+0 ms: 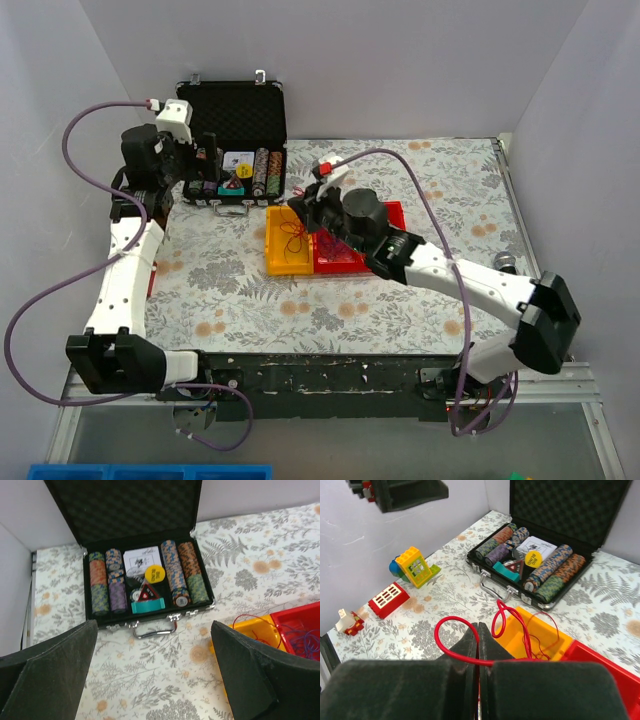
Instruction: Untangle the cables
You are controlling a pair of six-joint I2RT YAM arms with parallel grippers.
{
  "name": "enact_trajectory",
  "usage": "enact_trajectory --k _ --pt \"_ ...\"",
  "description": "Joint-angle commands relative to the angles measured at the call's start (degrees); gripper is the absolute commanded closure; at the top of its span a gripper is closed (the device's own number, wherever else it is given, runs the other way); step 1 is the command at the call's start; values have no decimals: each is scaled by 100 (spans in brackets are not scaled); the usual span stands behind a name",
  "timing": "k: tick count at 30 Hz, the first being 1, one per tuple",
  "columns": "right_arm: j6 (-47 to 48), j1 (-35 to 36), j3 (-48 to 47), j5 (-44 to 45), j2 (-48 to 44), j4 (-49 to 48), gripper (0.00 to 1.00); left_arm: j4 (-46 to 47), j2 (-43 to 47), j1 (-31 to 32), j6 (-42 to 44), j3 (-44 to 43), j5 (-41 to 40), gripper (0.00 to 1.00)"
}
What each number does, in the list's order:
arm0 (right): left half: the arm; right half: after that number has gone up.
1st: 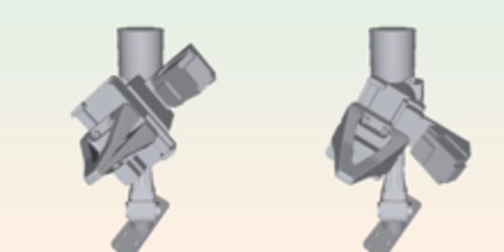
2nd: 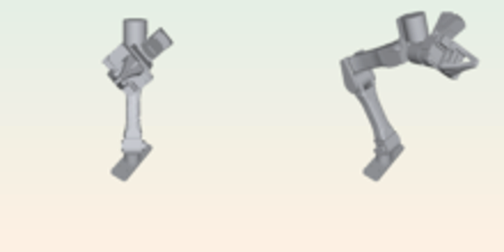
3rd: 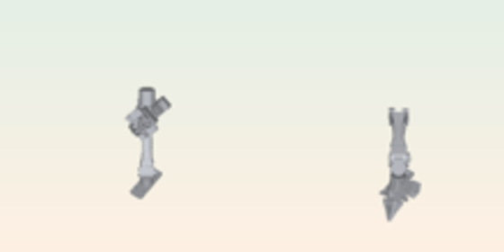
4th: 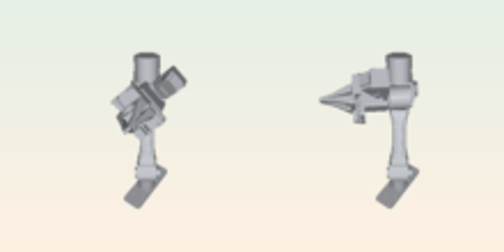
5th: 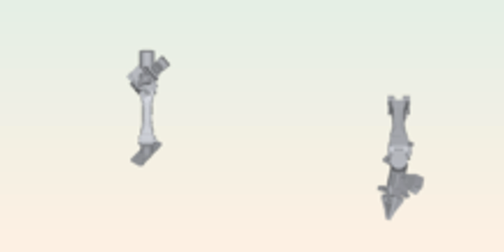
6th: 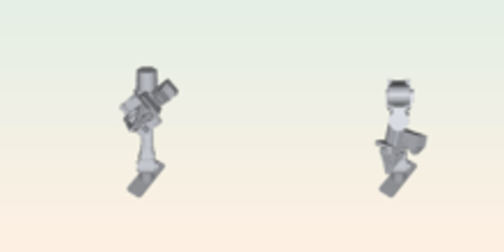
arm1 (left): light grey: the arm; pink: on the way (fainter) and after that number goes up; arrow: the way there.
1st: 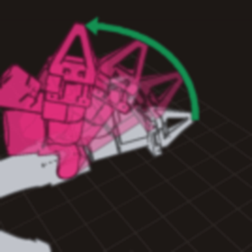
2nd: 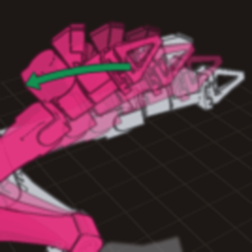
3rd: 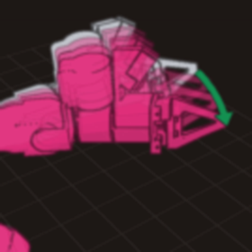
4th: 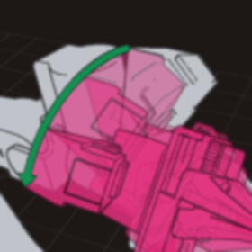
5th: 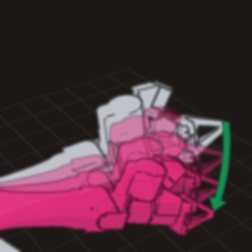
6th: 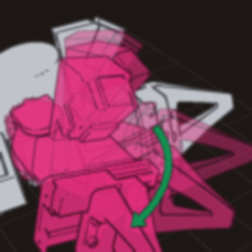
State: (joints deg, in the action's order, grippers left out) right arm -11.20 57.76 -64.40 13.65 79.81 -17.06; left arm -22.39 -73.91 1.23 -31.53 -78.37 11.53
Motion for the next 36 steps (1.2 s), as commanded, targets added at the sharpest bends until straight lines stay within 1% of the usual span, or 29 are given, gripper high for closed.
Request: enact_trajectory --k 1,2,3,8,11,15,18,23,26,30,36 --pt "-189 -177 -810 -749 719 -509 99 -739 -61 -115 -98 32 60 2" --pt "-207 -203 -915 -785 894 -544 99 -836 -141 -115 -203 -3 103 2" --pt "-224 -221 -1029 -794 1070 -561 99 -915 -159 -289 -265 -29 147 2" --pt "-321 -282 -1417 -899 1589 -544 99 -890 69 -299 -170 269 219 2" --pt "-435 -370 -1461 -943 1809 -570 99 -828 262 -334 -143 479 87 2" --pt "-874 -607 -1409 -1267 2064 -658 99 -679 544 -343 -178 743 51 2" --pt "-954 -687 -1461 -1321 2292 -667 99 -766 588 -352 -196 753 95 2" --pt "-989 -810 -1742 -1636 2776 -404 99 -828 606 -361 -222 727 262 2" --pt "-946 -819 -1821 -1646 2978 -289 99 -881 544 -361 -292 709 271 2" --pt "-875 -819 -1717 -1515 3084 -149 99 -854 518 -361 -301 718 245 2" --pt "-1033 -740 -988 -926 2882 53 99 -793 588 -361 -275 726 236 2"
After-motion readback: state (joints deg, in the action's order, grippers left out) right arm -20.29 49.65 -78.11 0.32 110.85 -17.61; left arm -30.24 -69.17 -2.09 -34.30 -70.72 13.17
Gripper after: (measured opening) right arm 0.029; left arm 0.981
